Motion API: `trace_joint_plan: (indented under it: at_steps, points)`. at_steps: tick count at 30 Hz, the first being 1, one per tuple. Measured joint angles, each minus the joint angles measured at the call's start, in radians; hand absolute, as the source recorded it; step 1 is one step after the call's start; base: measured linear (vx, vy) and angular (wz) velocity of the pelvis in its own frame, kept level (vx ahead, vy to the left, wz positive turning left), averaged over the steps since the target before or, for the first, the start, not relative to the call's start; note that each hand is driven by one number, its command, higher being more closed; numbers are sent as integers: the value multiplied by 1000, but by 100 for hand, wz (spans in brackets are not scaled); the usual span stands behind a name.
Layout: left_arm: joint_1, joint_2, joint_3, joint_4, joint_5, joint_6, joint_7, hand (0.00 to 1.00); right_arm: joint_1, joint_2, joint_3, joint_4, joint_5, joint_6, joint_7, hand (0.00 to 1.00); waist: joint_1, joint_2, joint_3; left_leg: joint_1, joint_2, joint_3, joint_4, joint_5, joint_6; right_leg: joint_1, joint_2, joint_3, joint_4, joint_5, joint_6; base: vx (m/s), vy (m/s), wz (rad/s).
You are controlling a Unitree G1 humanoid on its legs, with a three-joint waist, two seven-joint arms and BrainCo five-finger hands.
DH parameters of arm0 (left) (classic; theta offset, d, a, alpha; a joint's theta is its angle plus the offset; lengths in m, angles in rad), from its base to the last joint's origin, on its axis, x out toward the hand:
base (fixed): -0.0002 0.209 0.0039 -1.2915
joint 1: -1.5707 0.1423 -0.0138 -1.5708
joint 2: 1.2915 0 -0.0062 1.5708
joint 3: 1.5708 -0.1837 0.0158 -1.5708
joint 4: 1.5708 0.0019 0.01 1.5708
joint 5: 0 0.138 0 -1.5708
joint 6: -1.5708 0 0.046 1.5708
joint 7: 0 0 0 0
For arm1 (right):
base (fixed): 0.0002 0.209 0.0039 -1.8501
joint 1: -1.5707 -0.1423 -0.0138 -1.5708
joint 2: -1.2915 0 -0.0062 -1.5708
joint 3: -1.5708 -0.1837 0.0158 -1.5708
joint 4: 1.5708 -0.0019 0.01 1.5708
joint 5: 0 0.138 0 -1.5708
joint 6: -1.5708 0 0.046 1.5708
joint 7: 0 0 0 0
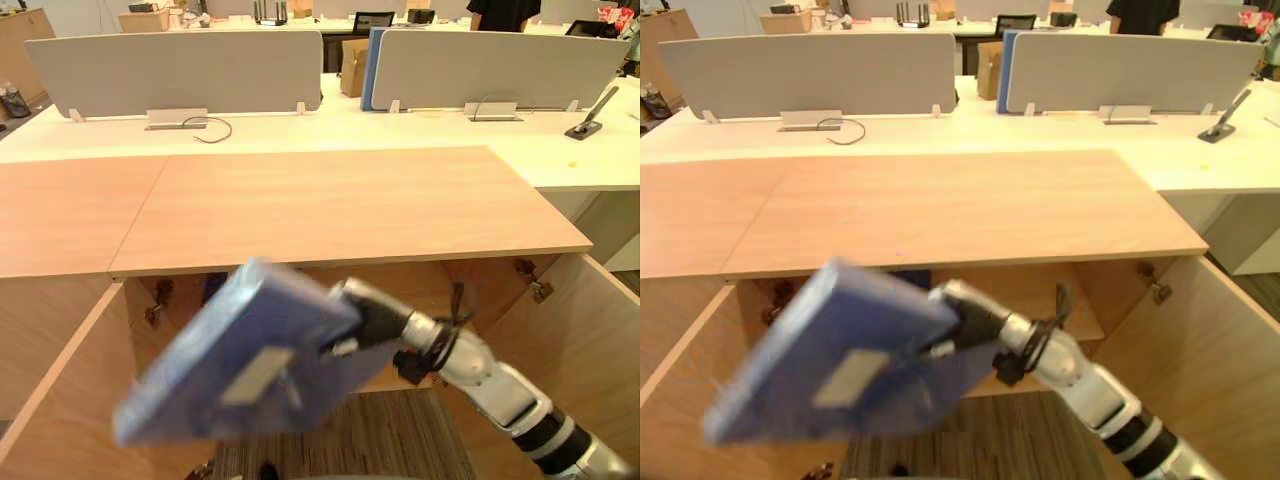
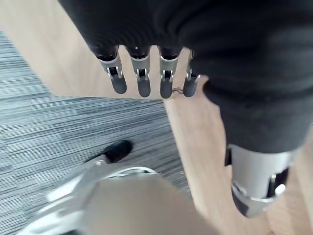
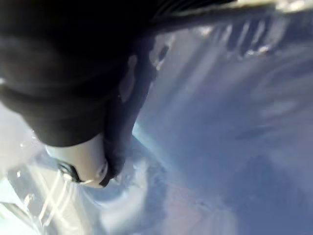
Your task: Walk over to the cabinet, pick up the folder, carry it to the office cabinet, place the folder inside the office cabinet, then close the office cabinet door
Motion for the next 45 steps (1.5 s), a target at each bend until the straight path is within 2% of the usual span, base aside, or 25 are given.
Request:
trace_joint_plan:
  at_steps: [2, 4, 6, 12, 13, 14, 15, 17, 19, 21, 23, 24, 25, 30, 34, 37, 38, 40, 43, 45]
  points:
    - [4, -6, 28, 14, -1, 3, 8, 0, -29, -28, 129, 116, -79, -3, 44, 100, 19, -4, -2, 0, 0, -1, 0, -1, -2, 0, 2, 0, 0, 0, -1, 0, 0, 0]
    - [11, -9, 45, 27, -1, 5, 14, 0, -46, -24, 170, 223, -107, -8, 55, 100, 22, -1, 1, -1, 0, -4, 0, -1, -3, 0, 1, -2, 1, 0, 0, 0, 0, 0]
    - [20, -11, 68, 31, -1, 10, 16, 0, -72, -21, 174, 303, -125, -9, 57, 100, 22, 1, 4, -1, -1, -4, 0, -3, -5, 0, 0, -2, 0, 0, 0, 0, 0, 0]
    - [18, -18, 73, 32, -110, 19, 16, 0, -99, 86, 158, 646, -345, -3, 32, 100, 29, 8, 37, -2, -9, -15, 5, -9, -7, 4, -4, -17, 1, -7, 7, 5, 3, 6]
    - [12, -24, 71, 30, -137, 20, 16, 0, -100, 109, 150, 722, -417, 7, 25, 100, 36, 8, 52, -7, -18, -22, 18, -16, -4, 4, -12, -22, 12, -15, 10, 21, 19, 21]
    - [-4, -32, 68, 29, -161, 20, 16, 0, -101, 118, 134, 774, -489, 23, 12, 100, 43, 17, 86, -30, -23, -32, 68, -43, 0, -7, -29, -39, 47, -34, 14, 2, 21, 23]
    - [-13, -38, 65, 28, -174, 20, 16, 0, -105, 121, 100, 781, -509, 31, -2, 100, 44, 20, 104, -51, -25, -35, 111, -63, 8, -19, -37, -43, 75, -47, 17, -34, 31, 20]
    - [-27, -55, 48, 18, -212, 20, 17, 0, -133, 114, 45, 800, -544, 43, -15, 100, 44, 42, 152, -128, -30, -40, 252, -131, 19, -79, -71, -42, 189, -99, 27, -42, 51, 13]
    - [-49, -66, 24, 4, -229, 14, 18, 0, -143, 107, -16, 813, -548, 71, -26, 100, 44, 74, 202, -222, -33, -38, 400, -197, 46, -178, -116, -41, 357, -165, 35, -18, 77, 12]
    - [-55, -73, 13, -27, -239, 10, 24, 0, -149, 116, -79, 813, -521, 89, -44, 100, 44, 88, 248, -288, -33, -32, 496, -243, 55, -258, -147, -34, 478, -201, 37, -46, 98, -6]
    - [-65, -74, 8, -40, -261, 4, 28, 0, -164, 127, -145, 812, -461, 113, -79, 100, 46, 84, 290, -344, -31, -14, 592, -294, 62, -326, -174, -6, 584, -247, 40, -84, 69, -24]
    - [-74, -75, 8, -49, -269, 3, 33, 0, -185, 128, -196, 806, -399, 130, -99, 100, 47, 82, 312, -397, -24, 7, 675, -338, 69, -383, -194, 18, 659, -290, 47, -92, 53, -27]
    - [-75, -75, 8, -54, -271, 2, 34, 0, -193, 129, -216, 805, -372, 135, -107, 100, 49, 81, 315, -419, -18, 19, 707, -355, 73, -408, -200, 27, 686, -307, 47, -126, 69, -40]
    - [-80, -75, 8, -68, -302, 2, 33, 0, -220, 193, -380, 804, -20, 161, -155, 100, 54, 65, 333, -563, 32, 72, 908, -453, 90, -582, -212, 114, 871, -378, 59, -67, 49, -30]
    - [-84, -77, 10, -95, -313, 4, 31, 0, -228, 270, -522, 798, 191, 178, -178, 100, 54, 57, 365, -630, 56, 82, 987, -479, 99, -654, -218, 124, 948, -396, 57, -31, 44, -10]
    - [-83, -80, 12, -126, -320, 15, 31, 0, -246, 342, -640, 719, 473, 184, -242, 100, 56, 52, 383, -674, 56, 87, 1018, -480, 100, -706, -237, 123, 997, -407, 53, -57, 33, 4]
    - [-83, -80, 11, -139, -327, 18, 32, 0, -259, 353, -658, 698, 524, 184, -256, 100, 56, 52, 388, -682, 56, 85, 1025, -480, 101, -713, -238, 122, 1007, -408, 54, -68, 35, 7]
    - [-84, -80, 13, -206, -387, 23, 36, 0, -359, 367, -712, 654, 769, 160, -300, 100, 60, 52, 403, -720, 60, 79, 1051, -478, 107, -750, -241, 122, 1040, -413, 54, -101, 43, 8]
    - [-84, -80, 11, -229, -435, 25, 39, 0, -513, 366, -785, 654, 959, 134, -349, 100, 69, 51, 405, -762, 60, 76, 1064, -471, 114, -791, -245, 122, 1062, -413, 54, -66, 43, 9]
    - [-84, -85, 8, -249, -464, 33, 49, 0, -606, 357, -823, 721, 1114, 134, -396, 100, 89, 51, 405, -790, 60, 68, 1073, -468, 115, -813, -246, 116, 1071, -413, 54, -41, 60, 10]
